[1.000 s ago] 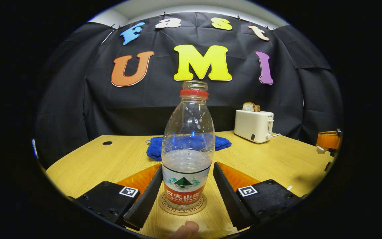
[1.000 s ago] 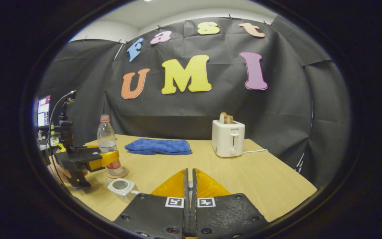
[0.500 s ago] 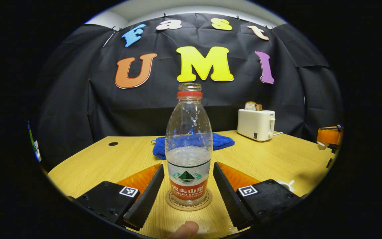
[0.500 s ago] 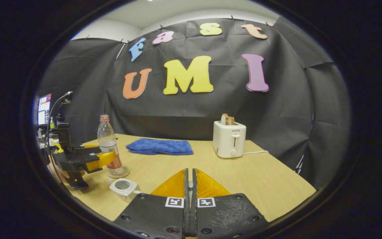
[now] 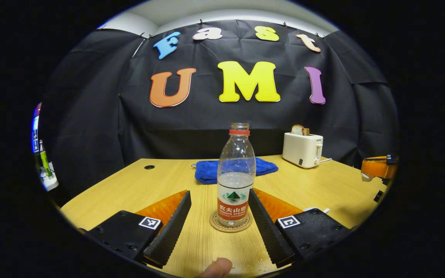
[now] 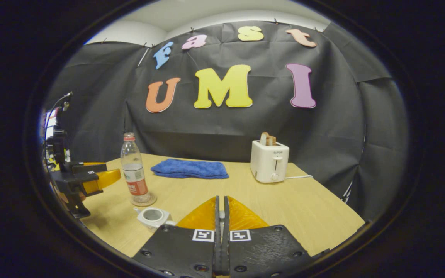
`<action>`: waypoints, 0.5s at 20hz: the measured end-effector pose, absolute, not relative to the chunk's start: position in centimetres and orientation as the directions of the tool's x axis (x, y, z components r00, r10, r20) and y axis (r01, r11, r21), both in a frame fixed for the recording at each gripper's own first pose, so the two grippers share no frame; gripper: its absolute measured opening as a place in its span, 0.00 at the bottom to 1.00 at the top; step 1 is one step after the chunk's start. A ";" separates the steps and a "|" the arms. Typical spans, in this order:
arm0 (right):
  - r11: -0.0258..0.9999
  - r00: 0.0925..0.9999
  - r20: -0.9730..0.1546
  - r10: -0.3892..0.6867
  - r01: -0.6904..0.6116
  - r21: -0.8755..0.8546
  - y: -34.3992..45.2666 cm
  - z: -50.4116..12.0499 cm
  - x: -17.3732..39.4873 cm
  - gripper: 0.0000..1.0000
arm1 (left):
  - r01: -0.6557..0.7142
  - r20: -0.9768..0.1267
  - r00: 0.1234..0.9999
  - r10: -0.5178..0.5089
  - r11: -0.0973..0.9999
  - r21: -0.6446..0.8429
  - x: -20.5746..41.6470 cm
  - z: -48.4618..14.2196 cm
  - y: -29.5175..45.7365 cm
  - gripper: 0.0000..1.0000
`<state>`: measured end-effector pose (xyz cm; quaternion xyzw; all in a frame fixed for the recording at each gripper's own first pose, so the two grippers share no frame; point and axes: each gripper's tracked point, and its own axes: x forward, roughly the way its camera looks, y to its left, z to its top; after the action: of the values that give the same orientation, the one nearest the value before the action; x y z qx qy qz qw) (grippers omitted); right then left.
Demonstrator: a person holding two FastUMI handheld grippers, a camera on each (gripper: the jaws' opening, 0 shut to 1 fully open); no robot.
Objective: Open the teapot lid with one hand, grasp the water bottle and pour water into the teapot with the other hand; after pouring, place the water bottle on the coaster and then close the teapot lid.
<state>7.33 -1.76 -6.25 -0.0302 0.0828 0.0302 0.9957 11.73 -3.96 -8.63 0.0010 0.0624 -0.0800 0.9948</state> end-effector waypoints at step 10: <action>0.964 0.932 -0.244 0.267 -0.257 0.071 5.3 -7.5 8.0 0.00 | 0.125 -0.088 0.988 -0.127 0.992 -0.027 3.6 -3.3 -0.5 0.94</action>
<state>8.03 5.34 -7.50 0.0192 0.1266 0.1333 0.9828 3.65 -0.48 -3.30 -0.0106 0.0446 -0.0631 0.9970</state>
